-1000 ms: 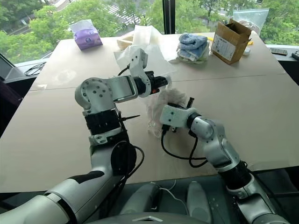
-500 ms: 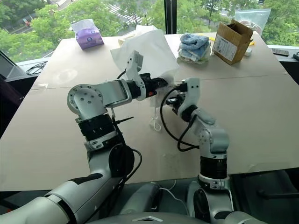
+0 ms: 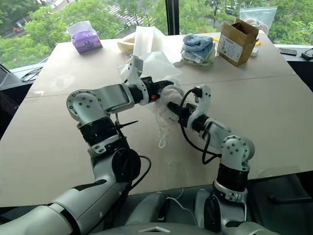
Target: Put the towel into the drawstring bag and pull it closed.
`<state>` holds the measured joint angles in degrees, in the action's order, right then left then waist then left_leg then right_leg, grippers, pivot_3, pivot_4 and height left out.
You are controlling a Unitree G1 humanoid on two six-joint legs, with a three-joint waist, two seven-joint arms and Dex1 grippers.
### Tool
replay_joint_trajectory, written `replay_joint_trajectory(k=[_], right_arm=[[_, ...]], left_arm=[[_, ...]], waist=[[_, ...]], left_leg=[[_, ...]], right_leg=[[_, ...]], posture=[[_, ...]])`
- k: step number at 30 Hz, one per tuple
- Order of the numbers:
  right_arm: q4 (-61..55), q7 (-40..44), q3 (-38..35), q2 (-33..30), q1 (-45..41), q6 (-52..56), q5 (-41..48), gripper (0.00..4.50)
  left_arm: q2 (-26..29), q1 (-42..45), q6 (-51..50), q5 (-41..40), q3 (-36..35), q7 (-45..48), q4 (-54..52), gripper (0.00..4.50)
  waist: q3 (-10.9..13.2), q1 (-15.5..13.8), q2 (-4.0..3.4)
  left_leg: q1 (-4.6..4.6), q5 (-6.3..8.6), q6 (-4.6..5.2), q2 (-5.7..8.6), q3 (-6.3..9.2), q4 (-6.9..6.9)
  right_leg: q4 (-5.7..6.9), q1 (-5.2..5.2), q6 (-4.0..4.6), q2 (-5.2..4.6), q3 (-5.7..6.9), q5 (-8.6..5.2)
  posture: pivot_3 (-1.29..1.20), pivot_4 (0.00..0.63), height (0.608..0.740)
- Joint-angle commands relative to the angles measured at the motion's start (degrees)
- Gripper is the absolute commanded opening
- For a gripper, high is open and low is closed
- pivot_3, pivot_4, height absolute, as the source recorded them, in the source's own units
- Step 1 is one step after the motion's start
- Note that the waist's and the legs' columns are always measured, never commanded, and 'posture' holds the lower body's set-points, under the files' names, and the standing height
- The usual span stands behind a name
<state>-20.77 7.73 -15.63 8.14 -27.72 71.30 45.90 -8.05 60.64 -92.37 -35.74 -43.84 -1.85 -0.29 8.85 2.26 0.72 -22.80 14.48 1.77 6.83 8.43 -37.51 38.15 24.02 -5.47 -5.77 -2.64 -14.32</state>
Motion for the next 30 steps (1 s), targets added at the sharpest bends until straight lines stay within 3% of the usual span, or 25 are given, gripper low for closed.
replay_joint_trajectory(k=[1, 6, 11, 20, 27, 30], right_arm=[[-1.39, -4.43, -2.24, 4.12, -1.09, 3.36, 7.17, 0.03], [6.61, -16.14, -8.88, 10.86, -4.31, -2.36, 17.81, 0.03], [14.24, -26.13, -10.78, 10.71, -5.31, -12.3, 30.3, 0.03], [16.94, -33.21, -5.54, 9.27, -6.61, -26.89, 48.4, 0.03], [15.97, -31.83, 1.68, 6.95, -4.85, -30.42, 48.98, 0.03], [14.82, -25.54, 8.33, 0.31, -4.66, -29.07, 37.2, 0.03]], left_arm=[[-1.28, 1.08, -0.13, -3.49, -1.14, 0.31, 0.75, 0.0], [-0.47, -0.93, -0.13, -8.87, -0.49, -0.17, 1.53, 0.0], [0.97, -2.17, -0.13, -14.77, 0.68, -1.99, 2.4, 0.0], [1.17, -3.94, -0.13, -21.53, 2.04, -7.24, 3.02, 0.0], [-0.24, -3.74, -0.13, -24.13, 1.64, -10.14, 4.52, 0.0], [-0.81, -3.48, -0.13, -25.13, 1.68, -10.82, 5.24, 0.0]], waist=[[0.0, -0.02, 0.0], [0.0, -0.05, 0.0], [0.0, 0.21, 0.0], [0.0, 0.25, 0.0], [0.0, 0.26, 0.0], [0.0, 0.31, 0.0]], left_leg=[[0.0, 0.0, 0.0, 0.0, 0.0, 0.0], [-0.01, 0.0, 0.0, 0.01, 0.0, 0.01], [-0.01, 0.0, 0.0, 0.0, -0.08, 0.07], [-0.01, 0.0, 0.01, -0.01, -0.14, 0.06], [-0.01, 0.0, 0.01, -0.02, -0.16, 0.05], [-0.01, 0.0, 0.01, -0.02, -0.17, 0.05]], right_leg=[[0.0, 0.0, 0.0, 0.0, 0.0, 0.0], [0.0, 0.0, 0.0, -0.01, 0.0, 0.0], [0.11, 0.12, 0.0, -0.01, -0.11, 0.0], [0.16, 0.16, 0.0, 0.02, -0.19, 0.0], [0.17, 0.17, 0.0, 0.04, -0.2, 0.0], [0.17, 0.16, 0.0, 0.04, -0.21, 0.0]], posture=[[0.0, 0.15, 0.74], [0.0, 0.15, 0.74], [0.0, 0.15, 0.74], [0.0, 0.15, 0.74], [0.0, 0.15, 0.74], [0.0, 0.15, 0.74]])
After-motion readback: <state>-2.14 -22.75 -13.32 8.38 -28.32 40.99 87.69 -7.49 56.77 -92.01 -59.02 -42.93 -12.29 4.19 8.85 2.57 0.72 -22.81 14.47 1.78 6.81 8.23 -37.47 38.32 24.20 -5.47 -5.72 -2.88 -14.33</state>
